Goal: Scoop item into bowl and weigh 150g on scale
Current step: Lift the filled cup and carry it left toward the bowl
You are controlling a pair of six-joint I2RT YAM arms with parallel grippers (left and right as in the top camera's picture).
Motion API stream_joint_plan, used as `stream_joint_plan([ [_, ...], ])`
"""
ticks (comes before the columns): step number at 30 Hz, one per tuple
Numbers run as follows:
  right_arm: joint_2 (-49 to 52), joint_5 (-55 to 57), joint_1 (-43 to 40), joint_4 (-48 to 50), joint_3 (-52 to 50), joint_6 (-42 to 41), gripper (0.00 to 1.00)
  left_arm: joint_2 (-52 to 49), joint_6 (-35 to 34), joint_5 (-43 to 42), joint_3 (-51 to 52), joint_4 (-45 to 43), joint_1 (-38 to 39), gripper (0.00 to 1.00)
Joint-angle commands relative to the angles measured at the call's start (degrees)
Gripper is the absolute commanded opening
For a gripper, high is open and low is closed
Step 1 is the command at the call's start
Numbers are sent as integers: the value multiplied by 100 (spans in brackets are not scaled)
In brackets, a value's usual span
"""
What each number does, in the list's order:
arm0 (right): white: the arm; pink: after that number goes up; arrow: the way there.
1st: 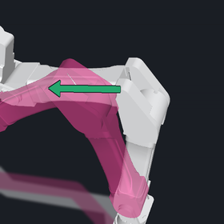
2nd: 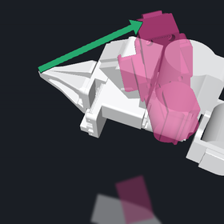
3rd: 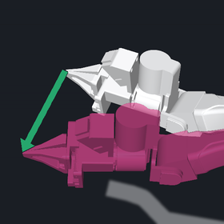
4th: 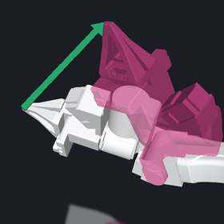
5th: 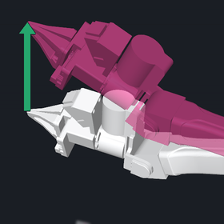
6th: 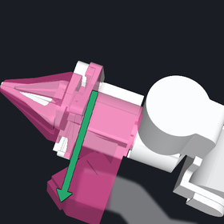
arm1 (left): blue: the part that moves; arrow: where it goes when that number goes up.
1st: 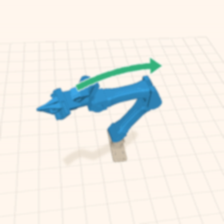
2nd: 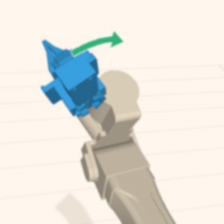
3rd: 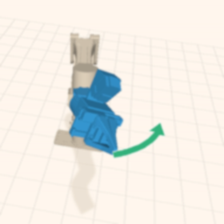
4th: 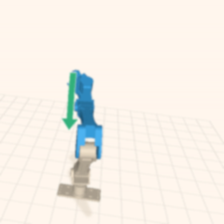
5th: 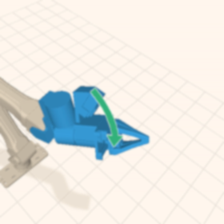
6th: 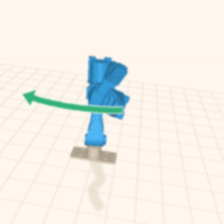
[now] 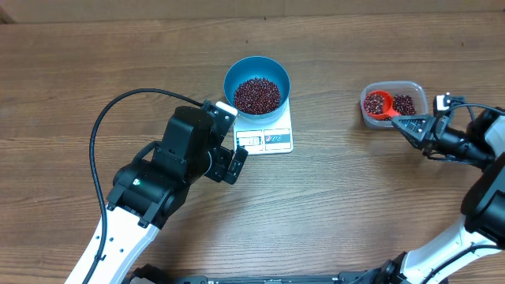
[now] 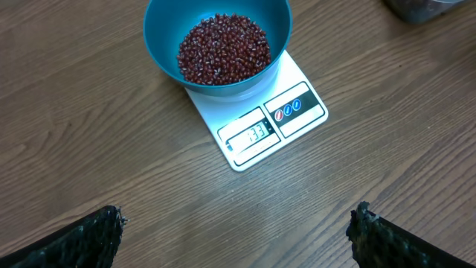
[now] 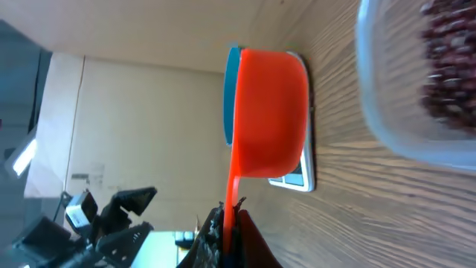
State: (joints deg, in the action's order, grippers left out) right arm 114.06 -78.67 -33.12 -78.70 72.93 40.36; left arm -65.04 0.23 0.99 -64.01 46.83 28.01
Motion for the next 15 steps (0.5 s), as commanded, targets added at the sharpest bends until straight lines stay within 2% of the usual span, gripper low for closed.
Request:
stream_joint_plan([
  [1, 50, -479, 476, -13, -22, 214, 4, 55, 90, -83, -76, -9, -35, 99],
  [15, 50, -1123, 1939, 345, 28, 208, 4, 55, 90, -83, -76, -9, -35, 99],
])
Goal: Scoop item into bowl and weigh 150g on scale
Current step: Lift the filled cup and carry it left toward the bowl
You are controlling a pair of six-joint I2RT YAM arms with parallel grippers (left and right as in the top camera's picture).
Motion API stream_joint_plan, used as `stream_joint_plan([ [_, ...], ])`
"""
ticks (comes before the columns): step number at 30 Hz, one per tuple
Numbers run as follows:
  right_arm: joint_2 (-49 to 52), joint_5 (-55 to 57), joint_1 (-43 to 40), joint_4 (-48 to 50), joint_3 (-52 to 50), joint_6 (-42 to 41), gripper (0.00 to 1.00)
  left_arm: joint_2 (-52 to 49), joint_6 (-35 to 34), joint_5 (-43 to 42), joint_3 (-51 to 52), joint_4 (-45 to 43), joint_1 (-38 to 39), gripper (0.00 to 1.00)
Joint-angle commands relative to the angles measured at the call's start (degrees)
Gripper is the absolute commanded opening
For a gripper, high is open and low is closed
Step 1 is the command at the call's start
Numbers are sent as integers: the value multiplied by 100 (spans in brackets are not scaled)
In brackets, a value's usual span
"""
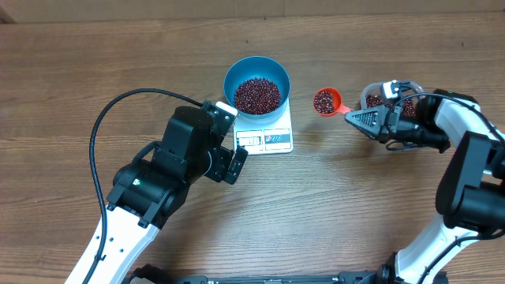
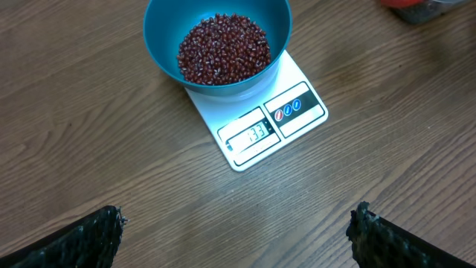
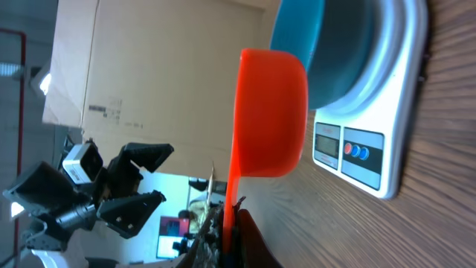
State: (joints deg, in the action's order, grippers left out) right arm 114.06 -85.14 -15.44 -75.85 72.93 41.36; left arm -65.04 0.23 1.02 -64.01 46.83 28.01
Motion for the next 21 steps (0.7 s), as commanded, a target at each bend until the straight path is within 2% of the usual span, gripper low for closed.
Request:
stream_joint_plan([
  [1, 50, -476, 251, 81, 63, 105, 4, 55, 90, -85, -76, -11, -35, 99],
  [13, 50, -476, 612, 363, 509, -31, 4, 55, 87, -85, -76, -11, -35, 99],
  [21, 50, -476, 612, 1567, 549, -1353, 4, 55, 87, -85, -76, -11, -35, 100],
])
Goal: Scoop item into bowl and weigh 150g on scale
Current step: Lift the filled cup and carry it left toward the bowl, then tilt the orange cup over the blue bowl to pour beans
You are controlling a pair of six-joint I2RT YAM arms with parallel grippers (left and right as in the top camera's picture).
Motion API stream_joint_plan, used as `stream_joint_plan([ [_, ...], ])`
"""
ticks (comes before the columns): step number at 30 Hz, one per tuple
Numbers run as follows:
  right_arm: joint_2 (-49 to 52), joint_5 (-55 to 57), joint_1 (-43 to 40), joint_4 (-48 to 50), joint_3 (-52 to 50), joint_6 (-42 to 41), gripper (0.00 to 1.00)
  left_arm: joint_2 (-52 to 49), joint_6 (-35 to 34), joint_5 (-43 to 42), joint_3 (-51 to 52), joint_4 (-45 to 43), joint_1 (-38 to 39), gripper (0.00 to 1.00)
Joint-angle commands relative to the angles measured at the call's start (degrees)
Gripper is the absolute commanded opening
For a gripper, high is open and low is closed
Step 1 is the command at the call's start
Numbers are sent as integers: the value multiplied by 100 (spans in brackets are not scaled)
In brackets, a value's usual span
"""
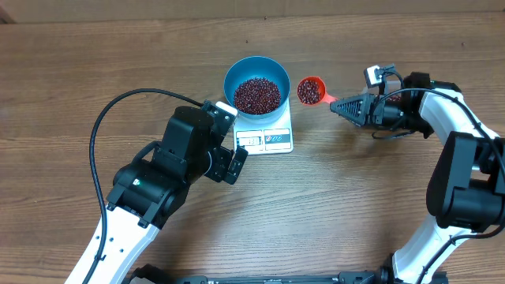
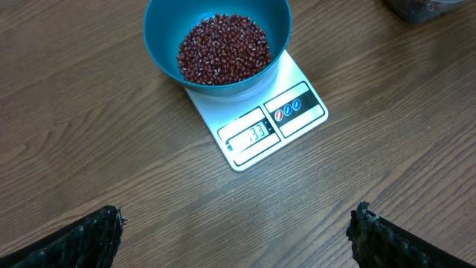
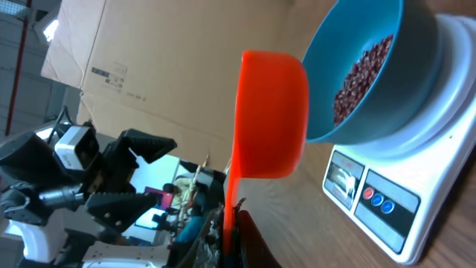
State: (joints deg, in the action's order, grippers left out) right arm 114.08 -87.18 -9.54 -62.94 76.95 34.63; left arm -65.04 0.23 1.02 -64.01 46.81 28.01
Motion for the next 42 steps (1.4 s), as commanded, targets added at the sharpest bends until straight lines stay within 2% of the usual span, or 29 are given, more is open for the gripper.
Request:
stream_joint_plan([
  [1, 48, -273, 26, 411, 146, -811, 4, 55, 90, -85, -76, -9, -35, 100],
  [5, 48, -254, 76, 990, 146, -1331, 4, 55, 90, -85, -76, -7, -35, 100],
  [14, 48, 422, 481, 2835, 146, -3373, 4, 55, 90, -85, -76, -9, -35, 99],
  [18, 48, 498, 695, 3541, 146, -4044, 4, 55, 90, -85, -76, -7, -35, 99],
  [21, 48, 953, 903, 4074, 146, -4640, 4, 55, 90, -85, -76, -9, -35, 100],
  [35, 48, 1764, 1274, 5257, 146, -4835, 4, 55, 90, -85, -76, -7, -35, 99],
  [42, 48, 1773, 1274, 5320, 146, -4765, 4, 52, 90, -85, -76, -9, -35, 100],
])
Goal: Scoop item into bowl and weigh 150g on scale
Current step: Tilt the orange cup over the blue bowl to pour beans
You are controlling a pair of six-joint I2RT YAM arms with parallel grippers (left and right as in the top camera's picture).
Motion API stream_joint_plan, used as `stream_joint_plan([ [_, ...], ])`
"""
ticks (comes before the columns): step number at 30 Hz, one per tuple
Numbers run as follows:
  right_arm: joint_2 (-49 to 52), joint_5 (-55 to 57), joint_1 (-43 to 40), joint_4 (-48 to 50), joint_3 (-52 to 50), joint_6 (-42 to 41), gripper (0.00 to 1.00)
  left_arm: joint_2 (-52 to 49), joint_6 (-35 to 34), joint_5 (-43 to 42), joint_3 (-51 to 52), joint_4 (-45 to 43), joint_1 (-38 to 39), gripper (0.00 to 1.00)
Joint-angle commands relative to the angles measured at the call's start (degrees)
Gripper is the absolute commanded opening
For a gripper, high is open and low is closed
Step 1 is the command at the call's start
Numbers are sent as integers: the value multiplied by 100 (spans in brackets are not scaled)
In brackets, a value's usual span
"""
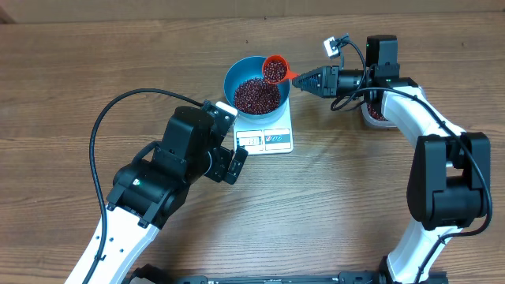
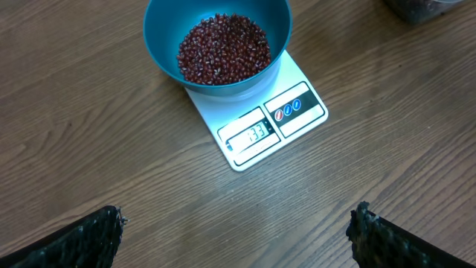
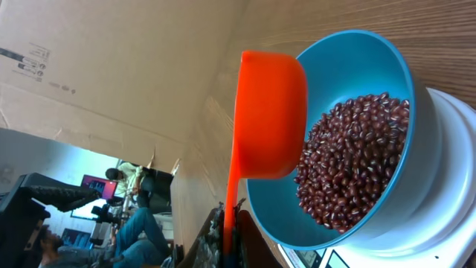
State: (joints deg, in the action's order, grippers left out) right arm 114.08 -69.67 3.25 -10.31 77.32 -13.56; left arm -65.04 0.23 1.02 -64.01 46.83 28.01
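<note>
A blue bowl point(image 1: 256, 84) of red beans stands on a white scale point(image 1: 268, 137) whose display point(image 2: 248, 135) reads 133. My right gripper point(image 1: 306, 80) is shut on the handle of an orange scoop point(image 1: 274, 68) that holds beans level over the bowl's far right rim. In the right wrist view the orange scoop point(image 3: 269, 112) hangs over the blue bowl point(image 3: 349, 141). My left gripper point(image 2: 234, 234) is open near the table, short of the scale, with nothing between its fingers.
A clear tub of beans point(image 1: 375, 115) sits right of the scale, mostly hidden under my right arm; its edge point(image 2: 416, 9) shows in the left wrist view. My left arm point(image 1: 170, 170) lies at the scale's left front. Bare wooden table lies all round.
My right gripper has carried the loaded scoop from just right of the bowl to over its far right rim. The scale reads 133 as before. The left arm has not moved.
My right gripper held the scoop with beans at the tub. Then the scoop was between tub and scale, then just right of the bowl, and now it is over the bowl's rim. The left gripper stayed open and still, with 133 on the scale throughout.
</note>
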Motion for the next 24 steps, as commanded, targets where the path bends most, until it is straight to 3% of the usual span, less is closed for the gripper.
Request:
stream_joint_plan([
  [1, 48, 46, -2, 63, 107, 52, 4, 55, 90, -85, -76, -11, -35, 99],
  [24, 48, 417, 221, 85, 107, 2006, 4, 55, 90, -83, -76, -9, -35, 100],
])
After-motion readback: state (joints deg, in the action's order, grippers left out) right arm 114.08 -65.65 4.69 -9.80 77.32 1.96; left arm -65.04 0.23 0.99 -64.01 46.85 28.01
